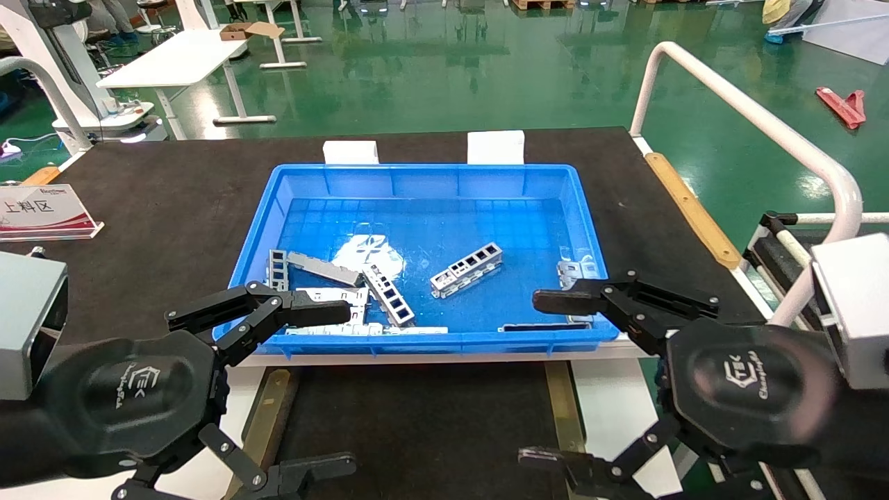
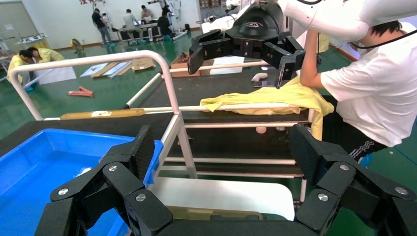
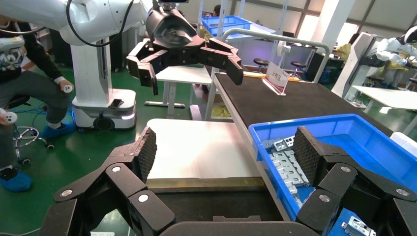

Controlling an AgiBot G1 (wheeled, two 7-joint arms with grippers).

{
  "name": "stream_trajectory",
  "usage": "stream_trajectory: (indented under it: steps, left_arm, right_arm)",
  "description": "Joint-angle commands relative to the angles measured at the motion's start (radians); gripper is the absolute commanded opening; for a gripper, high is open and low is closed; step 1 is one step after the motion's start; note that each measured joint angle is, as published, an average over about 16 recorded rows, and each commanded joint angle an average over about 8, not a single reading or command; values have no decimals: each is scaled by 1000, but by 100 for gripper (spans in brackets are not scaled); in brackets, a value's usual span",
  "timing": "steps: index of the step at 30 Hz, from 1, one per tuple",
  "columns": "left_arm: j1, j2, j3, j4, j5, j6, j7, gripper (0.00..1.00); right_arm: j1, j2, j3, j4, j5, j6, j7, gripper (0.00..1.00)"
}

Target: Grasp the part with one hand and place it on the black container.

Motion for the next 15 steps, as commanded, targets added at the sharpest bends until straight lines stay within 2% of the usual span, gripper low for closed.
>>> stream_trajectory:
  steps: [1, 15]
  left_arm:
    - [0, 0, 0, 0, 0, 0, 0, 100]
    - [0, 0, 1, 0, -1, 0, 0, 100]
  right_arm:
    - [0, 0, 0, 0, 0, 0, 0, 100]
    - [-3, -4, 11, 1, -8, -5, 6, 100]
